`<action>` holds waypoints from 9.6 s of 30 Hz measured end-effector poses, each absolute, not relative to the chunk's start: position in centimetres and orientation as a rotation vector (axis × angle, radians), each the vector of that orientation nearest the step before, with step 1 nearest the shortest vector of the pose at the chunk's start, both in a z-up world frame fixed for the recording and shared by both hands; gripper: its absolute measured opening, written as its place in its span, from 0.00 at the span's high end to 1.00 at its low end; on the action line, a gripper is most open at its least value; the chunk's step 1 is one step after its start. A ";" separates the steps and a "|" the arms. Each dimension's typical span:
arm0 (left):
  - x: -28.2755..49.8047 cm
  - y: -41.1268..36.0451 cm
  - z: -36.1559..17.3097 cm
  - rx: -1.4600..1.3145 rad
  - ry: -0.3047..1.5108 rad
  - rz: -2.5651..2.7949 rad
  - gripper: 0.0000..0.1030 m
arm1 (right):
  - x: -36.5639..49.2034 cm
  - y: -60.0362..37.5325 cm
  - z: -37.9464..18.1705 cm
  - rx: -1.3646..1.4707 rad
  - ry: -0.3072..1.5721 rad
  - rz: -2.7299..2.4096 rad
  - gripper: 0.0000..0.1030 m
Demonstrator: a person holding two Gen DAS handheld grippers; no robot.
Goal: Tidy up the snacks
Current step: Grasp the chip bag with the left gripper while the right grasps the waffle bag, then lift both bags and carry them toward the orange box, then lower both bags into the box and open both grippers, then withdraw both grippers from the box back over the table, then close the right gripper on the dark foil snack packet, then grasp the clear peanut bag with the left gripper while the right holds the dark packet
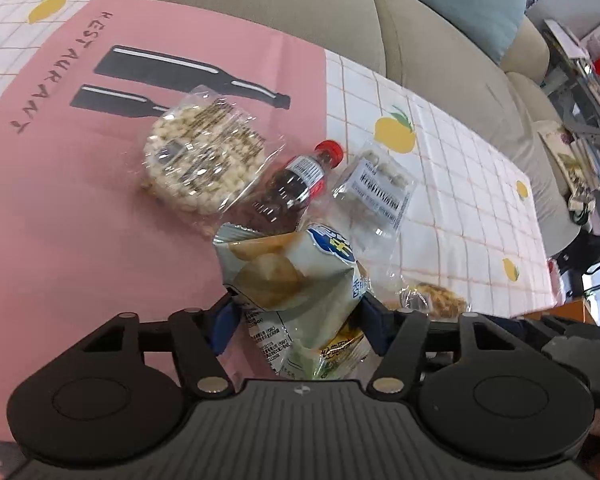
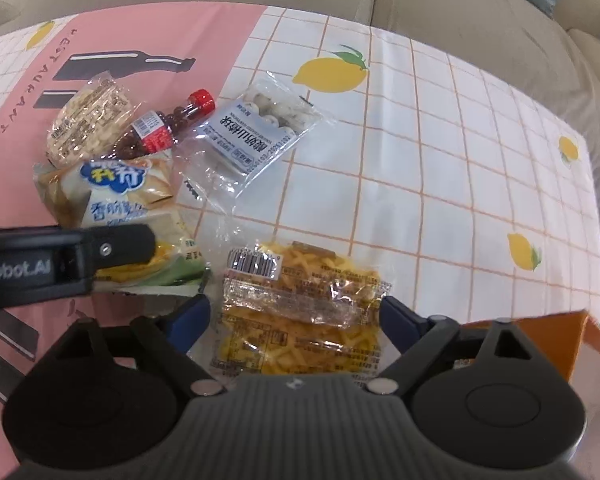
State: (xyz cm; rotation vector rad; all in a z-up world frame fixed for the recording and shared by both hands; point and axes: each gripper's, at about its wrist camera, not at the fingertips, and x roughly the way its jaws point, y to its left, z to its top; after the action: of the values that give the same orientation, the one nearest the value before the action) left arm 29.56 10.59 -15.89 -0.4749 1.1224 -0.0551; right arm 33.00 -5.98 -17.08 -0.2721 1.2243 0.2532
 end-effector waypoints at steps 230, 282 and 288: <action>12.8 9.8 -14.5 -0.221 1.146 -0.091 0.42 | 12.2 -3.0 -18.2 -0.377 0.894 0.032 0.53; 30.5 13.0 -18.5 0.387 0.745 -0.305 0.08 | 23.7 -3.6 -17.6 -0.122 0.941 0.161 0.65; 31.0 12.2 -18.0 0.438 0.700 -0.307 0.08 | 23.6 -3.6 -17.6 -0.124 0.940 0.162 0.65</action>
State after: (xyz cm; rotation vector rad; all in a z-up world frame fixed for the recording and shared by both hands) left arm 31.04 12.24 -17.97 0.4385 0.7002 -0.3074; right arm 23.63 -3.55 -17.58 -0.1235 0.9404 0.1623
